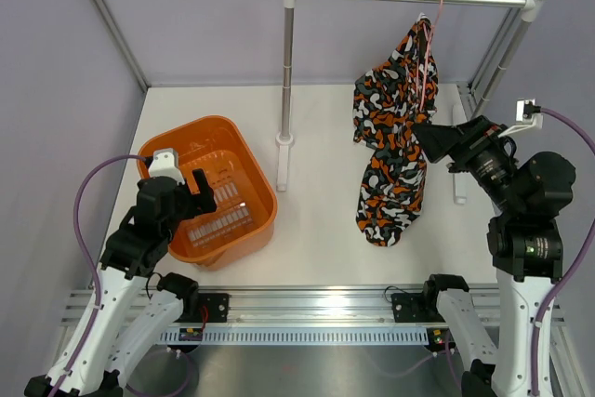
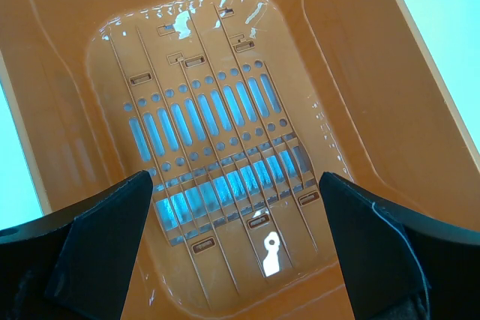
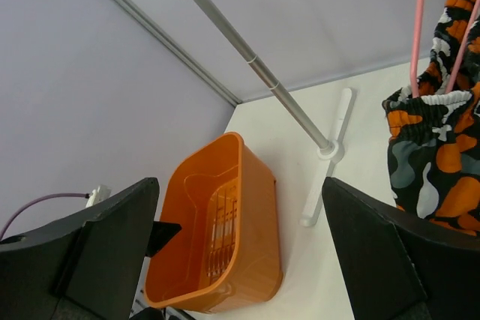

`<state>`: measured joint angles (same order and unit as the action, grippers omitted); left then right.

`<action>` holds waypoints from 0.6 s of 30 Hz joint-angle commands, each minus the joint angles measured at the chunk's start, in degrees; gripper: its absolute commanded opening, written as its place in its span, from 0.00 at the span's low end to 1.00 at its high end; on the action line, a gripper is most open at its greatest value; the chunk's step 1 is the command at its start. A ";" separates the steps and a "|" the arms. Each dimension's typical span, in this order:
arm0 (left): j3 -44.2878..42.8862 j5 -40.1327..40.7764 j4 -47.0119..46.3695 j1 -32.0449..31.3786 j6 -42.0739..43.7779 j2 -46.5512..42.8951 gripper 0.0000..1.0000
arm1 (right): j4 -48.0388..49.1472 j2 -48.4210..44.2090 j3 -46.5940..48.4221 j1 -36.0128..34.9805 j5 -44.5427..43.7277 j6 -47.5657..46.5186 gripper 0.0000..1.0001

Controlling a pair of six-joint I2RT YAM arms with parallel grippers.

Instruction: Remove the shorts from the hanger

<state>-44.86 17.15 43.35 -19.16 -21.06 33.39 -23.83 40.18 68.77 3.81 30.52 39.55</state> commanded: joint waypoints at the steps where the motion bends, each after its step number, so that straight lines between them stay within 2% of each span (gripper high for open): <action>1: -1.19 -0.80 -2.92 0.17 -0.56 -0.34 0.99 | -2.87 0.24 4.34 0.32 -4.58 -4.74 1.00; 3: -1.11 -0.89 -2.92 0.26 -0.65 -0.43 0.99 | -4.28 1.82 8.29 0.32 -6.69 -8.15 0.99; 7: -1.19 -1.24 -3.01 0.26 -0.56 -0.51 0.99 | -8.24 11.98 16.82 0.32 -16.87 -12.56 0.99; 10: -1.19 -1.41 -3.01 0.17 -0.47 -1.13 0.99 | -7.11 18.93 21.92 0.23 -18.83 -13.97 0.87; 12: -1.11 -1.24 -3.01 0.26 -0.47 -1.57 0.99 | -7.45 22.11 25.87 -1.34 -22.33 -15.80 0.86; 18: -1.10 -1.41 -3.19 0.17 -0.47 -2.71 0.99 | -9.04 36.60 36.25 -10.82 -42.52 -24.24 0.83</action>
<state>-44.86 16.75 43.09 -19.16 -21.06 31.35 -31.55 71.96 100.42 -2.68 2.02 22.41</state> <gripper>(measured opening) 0.988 0.840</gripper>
